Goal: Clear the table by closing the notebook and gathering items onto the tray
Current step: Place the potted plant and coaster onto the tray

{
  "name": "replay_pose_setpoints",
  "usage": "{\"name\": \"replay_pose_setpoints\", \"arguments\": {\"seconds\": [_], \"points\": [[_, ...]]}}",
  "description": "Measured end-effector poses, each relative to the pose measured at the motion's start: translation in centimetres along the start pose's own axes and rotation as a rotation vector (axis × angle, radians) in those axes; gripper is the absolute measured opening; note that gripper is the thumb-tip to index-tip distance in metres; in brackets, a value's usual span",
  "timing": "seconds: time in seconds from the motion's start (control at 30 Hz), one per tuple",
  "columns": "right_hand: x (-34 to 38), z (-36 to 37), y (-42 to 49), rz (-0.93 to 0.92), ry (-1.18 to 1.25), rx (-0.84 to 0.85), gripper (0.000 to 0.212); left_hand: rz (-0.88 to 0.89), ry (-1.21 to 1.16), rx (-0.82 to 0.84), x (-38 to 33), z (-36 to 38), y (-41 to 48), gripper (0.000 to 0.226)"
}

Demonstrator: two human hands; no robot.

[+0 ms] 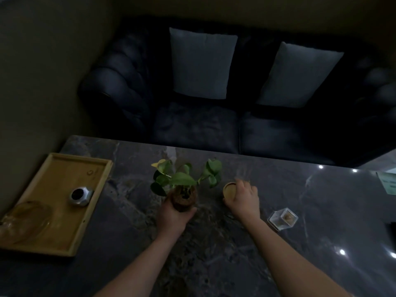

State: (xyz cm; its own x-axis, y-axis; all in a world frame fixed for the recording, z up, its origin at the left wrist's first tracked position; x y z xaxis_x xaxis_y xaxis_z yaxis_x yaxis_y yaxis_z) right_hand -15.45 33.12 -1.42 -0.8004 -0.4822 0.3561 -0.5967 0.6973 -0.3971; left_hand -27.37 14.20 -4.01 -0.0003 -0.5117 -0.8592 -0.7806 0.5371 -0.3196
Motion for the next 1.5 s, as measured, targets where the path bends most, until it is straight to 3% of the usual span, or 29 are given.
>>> {"name": "replay_pose_setpoints", "arguments": {"seconds": [0.47,0.93,1.17,1.37,1.5], "points": [[10.0,2.8,-3.4,-0.34,0.027,0.005,0.077,-0.033,-0.11,-0.19,3.0,-11.9,-3.0,0.071],[26.8,6.8,-1.9,-0.645,0.028,0.119,0.082,0.033,-0.07,-0.493,3.7,-25.1,-5.7,0.06],[36.0,11.2,2.0,-0.721,0.028,0.239,0.074,-0.019,-0.175,-0.564,6.7,-27.7,-6.3,0.07],[41.5,15.1,4.6,-0.763,-0.115,0.276,0.084,-0.11,-0.411,-0.581,9.3,-28.1,-6.2,0.068],[43.7,17.0,5.3,-0.815,-0.205,0.266,0.088,-0.09,-0.432,-0.616,10.5,-28.3,-6.3,0.062]]}}
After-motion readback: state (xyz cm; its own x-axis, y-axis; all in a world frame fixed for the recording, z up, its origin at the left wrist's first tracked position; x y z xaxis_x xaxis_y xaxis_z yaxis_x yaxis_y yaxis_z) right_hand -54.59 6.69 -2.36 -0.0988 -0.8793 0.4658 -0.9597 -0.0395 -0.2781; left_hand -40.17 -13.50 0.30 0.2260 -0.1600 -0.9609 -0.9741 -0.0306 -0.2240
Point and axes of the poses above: each hand's wrist, its own y-axis towards the middle knuckle, its own z-axis out of the palm, x = y × z, the point moved 1 cm from there along y, towards the middle knuckle, and after that the axes turned 11 degrees about x, right-handed, at the moved point
